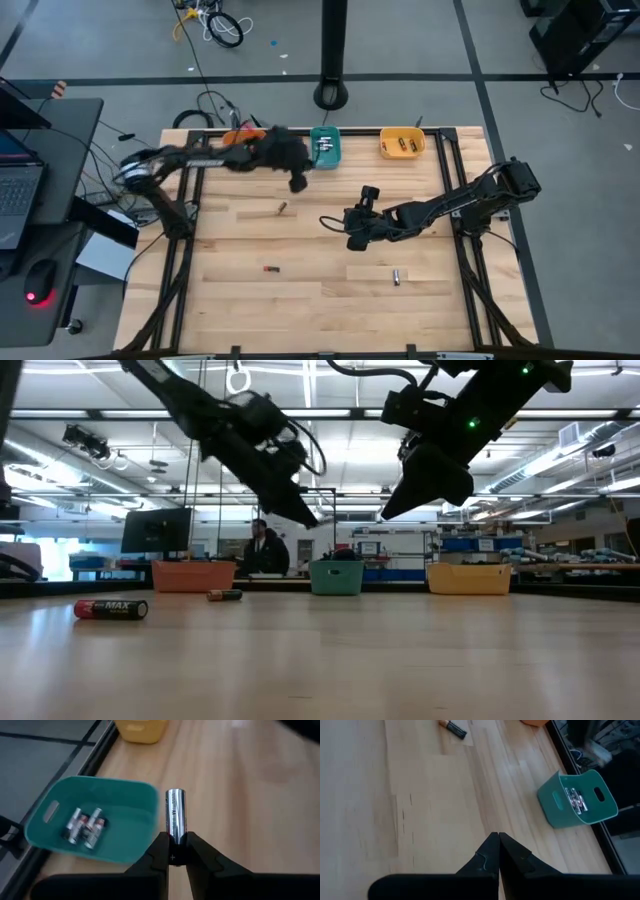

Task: Sort batteries
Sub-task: Put the black-silver battery in the green bin, then put the brown-black battery in the orange bin, then put the black-silver battery in the green bin

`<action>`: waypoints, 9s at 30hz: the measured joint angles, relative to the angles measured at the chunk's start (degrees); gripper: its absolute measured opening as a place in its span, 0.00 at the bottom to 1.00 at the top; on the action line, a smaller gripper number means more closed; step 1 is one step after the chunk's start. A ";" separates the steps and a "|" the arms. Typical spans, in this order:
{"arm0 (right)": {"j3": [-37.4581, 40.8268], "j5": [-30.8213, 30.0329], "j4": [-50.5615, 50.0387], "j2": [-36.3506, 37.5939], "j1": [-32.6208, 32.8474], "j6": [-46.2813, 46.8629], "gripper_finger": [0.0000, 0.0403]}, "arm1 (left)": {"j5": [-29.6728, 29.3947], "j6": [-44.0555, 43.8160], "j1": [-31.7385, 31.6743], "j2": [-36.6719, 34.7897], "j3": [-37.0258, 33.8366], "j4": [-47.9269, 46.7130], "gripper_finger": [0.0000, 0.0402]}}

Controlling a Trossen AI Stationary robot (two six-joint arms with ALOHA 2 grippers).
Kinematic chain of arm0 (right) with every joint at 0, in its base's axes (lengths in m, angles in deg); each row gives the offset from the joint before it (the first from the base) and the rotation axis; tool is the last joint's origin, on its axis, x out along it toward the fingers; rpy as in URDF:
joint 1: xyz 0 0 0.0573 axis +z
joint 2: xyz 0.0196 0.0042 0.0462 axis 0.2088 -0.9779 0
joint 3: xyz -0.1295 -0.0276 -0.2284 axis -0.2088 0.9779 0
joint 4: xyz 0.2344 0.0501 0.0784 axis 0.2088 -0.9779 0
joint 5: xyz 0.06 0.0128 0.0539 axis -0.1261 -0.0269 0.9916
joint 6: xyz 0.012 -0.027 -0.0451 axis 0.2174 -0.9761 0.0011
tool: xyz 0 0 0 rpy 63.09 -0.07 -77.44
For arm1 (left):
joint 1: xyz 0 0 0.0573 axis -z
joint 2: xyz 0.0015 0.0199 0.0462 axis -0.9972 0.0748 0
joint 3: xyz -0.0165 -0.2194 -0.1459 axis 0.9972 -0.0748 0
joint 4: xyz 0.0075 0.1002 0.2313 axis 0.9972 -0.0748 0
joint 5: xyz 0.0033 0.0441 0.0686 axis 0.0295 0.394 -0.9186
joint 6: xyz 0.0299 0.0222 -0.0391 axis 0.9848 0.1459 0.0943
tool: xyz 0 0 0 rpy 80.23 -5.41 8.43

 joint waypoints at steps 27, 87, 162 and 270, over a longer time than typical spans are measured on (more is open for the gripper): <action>0.00 0.02 -0.19 0.00 -0.17 -0.07 0.03 | 5.83 12.09 -10.28 30.20 35.99 -28.30 0.11; 5.61 21.73 33.21 -0.02 -3.19 -2.08 0.03 | -3.06 -1.56 9.01 -32.10 -34.54 21.38 0.03; 5.14 20.83 30.58 -0.02 -3.15 -3.76 0.03 | -23.28 -17.91 -21.18 -18.14 -27.83 -0.08 0.11; 5.14 33.68 -22.61 1.01 23.98 89.96 0.45 | -24.01 -1.26 16.85 -25.14 -41.80 48.43 0.01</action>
